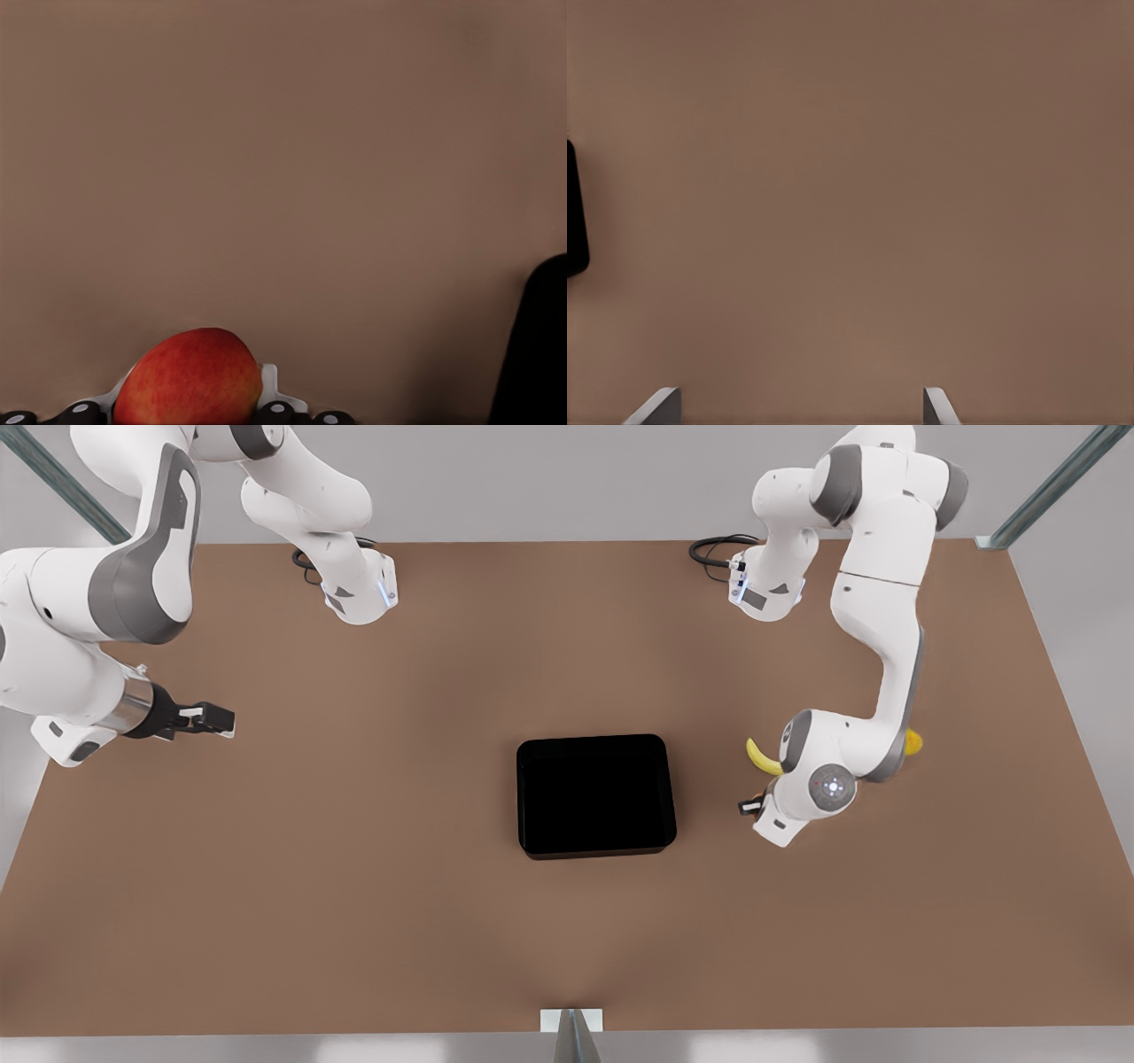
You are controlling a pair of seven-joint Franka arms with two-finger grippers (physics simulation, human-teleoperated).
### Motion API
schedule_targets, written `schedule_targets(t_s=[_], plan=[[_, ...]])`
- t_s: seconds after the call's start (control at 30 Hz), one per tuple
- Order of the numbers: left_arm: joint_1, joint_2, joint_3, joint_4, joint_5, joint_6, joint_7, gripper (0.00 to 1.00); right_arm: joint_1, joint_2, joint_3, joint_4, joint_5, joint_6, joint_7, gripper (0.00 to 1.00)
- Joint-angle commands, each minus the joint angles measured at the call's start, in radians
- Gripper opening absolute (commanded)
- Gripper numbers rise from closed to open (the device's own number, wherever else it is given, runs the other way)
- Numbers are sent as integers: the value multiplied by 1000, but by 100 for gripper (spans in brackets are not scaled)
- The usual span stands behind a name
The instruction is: Place the storage box in the middle with the right arm, and place the apple in the storage box with the left arm
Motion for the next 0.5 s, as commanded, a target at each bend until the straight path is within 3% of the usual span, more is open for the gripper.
schedule_targets(t_s=[0.0, 0.07, 0.27, 0.3, 0.47], plan=[[-13, -1, -8, 11, -5, -13, -27, 68, 1, 0, 0, 0, 0, 0, 0, 100], [-117, 5, -31, 128, -9, -114, -214, 68, 1, 0, 0, 0, 2, 2, 0, 100], [-277, 78, -97, 238, -147, -30, -489, 69, 1, 1, 0, 0, 2, 2, 0, 100], [-280, 90, -97, 238, -146, -22, -489, 100, 1, 0, 0, 0, 3, 2, 0, 100], [-268, 87, -87, 263, -120, -36, -481, 100, -1, 0, 0, 0, 3, 2, 0, 100]])
